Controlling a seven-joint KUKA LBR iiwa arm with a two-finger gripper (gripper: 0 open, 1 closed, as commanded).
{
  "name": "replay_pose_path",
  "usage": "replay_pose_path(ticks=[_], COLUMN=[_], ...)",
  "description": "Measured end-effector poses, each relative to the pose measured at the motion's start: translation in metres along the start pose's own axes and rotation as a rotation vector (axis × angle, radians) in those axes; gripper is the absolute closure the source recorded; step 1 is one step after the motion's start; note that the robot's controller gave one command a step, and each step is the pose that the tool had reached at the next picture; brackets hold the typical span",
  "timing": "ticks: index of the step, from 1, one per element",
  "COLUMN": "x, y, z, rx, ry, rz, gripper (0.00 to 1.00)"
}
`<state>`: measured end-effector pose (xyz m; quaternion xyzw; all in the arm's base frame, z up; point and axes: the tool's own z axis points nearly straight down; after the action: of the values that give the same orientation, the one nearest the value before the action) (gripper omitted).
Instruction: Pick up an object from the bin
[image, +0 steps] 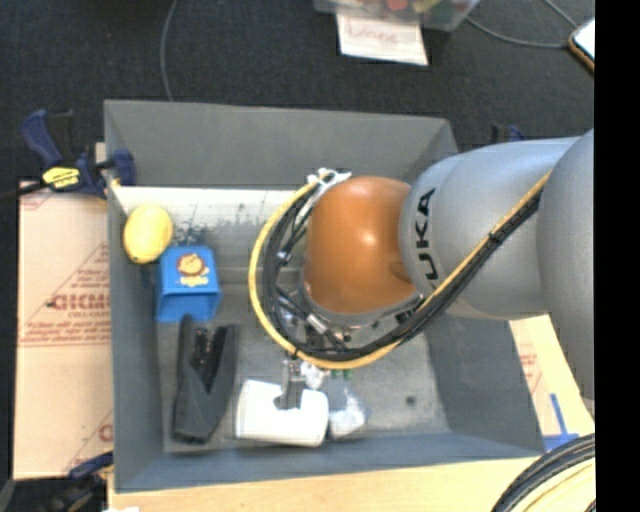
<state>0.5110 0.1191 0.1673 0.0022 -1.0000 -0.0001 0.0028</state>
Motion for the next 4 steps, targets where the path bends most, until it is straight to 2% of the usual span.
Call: replay_pose_path(ticks=[1,2,3,4], x=[-0.002,-0.064,-0.069,-0.021], y=[-0.001,-0.072,-0.064,-0.091], z=[-0.004,0.099,0.038,0.067], rx=[-0.001,0.001,-0.002,-0.001], ry=[-0.008,-0.008,-0.021,-0.009], rz=[0.005,-0.105,-0.257,0.038], gripper=[0.0,0.0,0.0,0.0])
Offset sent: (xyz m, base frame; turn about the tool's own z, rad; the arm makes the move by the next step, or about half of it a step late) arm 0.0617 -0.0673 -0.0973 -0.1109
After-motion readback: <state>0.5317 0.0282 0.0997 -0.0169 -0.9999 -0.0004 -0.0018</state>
